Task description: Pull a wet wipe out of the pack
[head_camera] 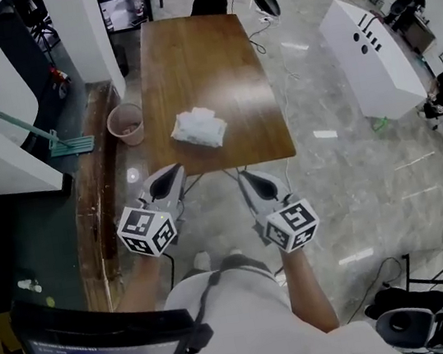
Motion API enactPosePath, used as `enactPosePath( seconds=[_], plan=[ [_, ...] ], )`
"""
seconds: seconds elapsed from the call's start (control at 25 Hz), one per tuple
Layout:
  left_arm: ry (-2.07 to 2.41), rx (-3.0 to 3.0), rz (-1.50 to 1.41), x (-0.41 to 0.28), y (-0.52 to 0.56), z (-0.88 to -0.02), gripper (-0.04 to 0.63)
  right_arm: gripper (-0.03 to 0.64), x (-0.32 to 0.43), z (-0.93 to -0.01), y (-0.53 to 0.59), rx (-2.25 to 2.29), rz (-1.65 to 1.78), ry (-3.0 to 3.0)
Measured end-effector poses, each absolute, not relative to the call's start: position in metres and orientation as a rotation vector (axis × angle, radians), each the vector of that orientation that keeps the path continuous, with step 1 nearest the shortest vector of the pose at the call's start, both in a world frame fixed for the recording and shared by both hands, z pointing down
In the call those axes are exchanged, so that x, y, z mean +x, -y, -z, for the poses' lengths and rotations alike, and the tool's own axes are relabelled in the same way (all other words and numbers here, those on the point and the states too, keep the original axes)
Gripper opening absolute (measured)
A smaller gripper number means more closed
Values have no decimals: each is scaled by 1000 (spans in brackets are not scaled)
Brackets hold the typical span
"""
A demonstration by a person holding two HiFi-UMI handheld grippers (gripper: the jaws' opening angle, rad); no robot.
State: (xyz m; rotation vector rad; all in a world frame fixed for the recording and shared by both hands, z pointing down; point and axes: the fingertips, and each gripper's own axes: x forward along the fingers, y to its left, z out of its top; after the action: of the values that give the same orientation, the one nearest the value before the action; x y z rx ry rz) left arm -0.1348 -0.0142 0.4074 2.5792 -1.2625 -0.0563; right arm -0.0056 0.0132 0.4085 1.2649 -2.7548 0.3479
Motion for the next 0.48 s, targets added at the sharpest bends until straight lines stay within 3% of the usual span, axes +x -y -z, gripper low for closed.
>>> enactPosePath(
  seconds=[0.48],
  plan=[
    [1331, 2552, 85, -139, 83, -413, 5, 8, -21, -416, 76, 1125, -346, 2839]
  ],
)
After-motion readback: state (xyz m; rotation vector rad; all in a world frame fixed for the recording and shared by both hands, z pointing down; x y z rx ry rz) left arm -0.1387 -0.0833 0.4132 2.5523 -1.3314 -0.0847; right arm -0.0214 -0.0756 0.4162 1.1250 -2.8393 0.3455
